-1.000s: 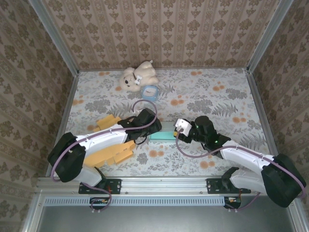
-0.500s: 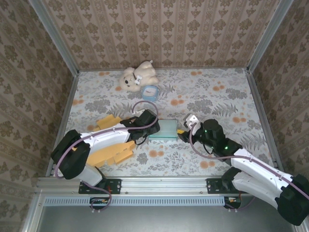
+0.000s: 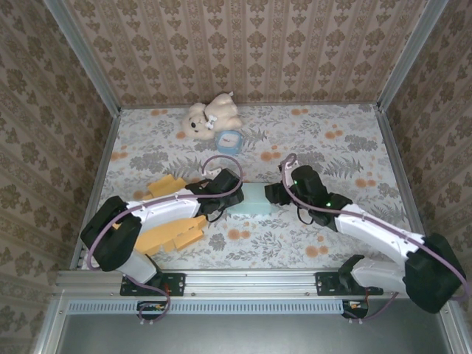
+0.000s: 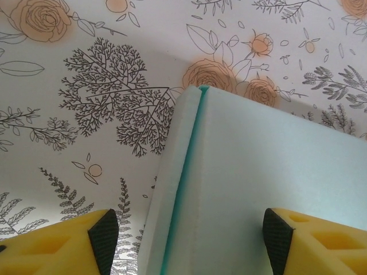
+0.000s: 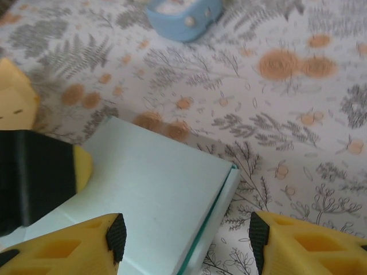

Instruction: Fold the paper box

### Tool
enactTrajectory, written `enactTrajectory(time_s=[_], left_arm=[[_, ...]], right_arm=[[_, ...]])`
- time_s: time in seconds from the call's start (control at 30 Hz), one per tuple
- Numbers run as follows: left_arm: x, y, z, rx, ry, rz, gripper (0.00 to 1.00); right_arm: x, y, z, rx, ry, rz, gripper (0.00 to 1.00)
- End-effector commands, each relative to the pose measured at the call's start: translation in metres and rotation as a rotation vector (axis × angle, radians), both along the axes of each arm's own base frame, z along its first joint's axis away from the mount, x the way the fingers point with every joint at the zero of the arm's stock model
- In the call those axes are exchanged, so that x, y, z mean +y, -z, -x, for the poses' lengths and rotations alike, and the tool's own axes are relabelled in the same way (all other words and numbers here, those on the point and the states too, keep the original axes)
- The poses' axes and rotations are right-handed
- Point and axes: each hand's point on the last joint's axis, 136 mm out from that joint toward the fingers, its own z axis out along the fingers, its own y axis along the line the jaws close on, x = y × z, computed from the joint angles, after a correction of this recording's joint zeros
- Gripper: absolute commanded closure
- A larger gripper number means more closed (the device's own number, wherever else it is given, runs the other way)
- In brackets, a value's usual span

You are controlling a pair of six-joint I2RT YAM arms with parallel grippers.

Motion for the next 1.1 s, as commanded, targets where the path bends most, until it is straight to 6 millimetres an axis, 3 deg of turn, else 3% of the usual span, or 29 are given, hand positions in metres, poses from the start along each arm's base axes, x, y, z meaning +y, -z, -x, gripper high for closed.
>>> enactTrajectory(time_s=[0.0, 0.27, 0.5, 0.63, 0.87, 0.97, 1.07], left_arm=[[0.011, 0.013, -0.001, -0.003, -0.002, -0.054, 0.28], [0.013, 0.019, -0.009, -0.023, 0.010, -0.076, 0.27], [0.002, 0.023, -0.024, -0.043, 0.056, -0.083, 0.27], [0.008, 0.015, -0.025, -0.082, 0.051, -0.106, 0.25], [0.056, -0.010, -0.013, -0.138, -0.063, -0.197, 0.13], [0.058, -0.022, -0.006, -0.150, -0.072, -0.131, 0.12], [0.044, -0.024, 0.001, -0.130, -0.071, -0.028, 0.11]], right_arm=[[0.000, 0.015, -0.010, 0.059, 0.098, -0.029, 0.38], [0.004, 0.063, -0.017, 0.121, 0.118, -0.002, 0.38], [-0.003, 0.091, -0.017, 0.149, 0.160, 0.035, 0.38], [-0.011, 0.095, -0.015, 0.141, 0.200, 0.030, 0.38], [-0.019, 0.093, -0.009, 0.113, 0.240, -0.026, 0.38], [-0.022, 0.094, -0.007, 0.106, 0.254, -0.045, 0.38], [-0.024, 0.097, -0.007, 0.110, 0.272, -0.051, 0.38]])
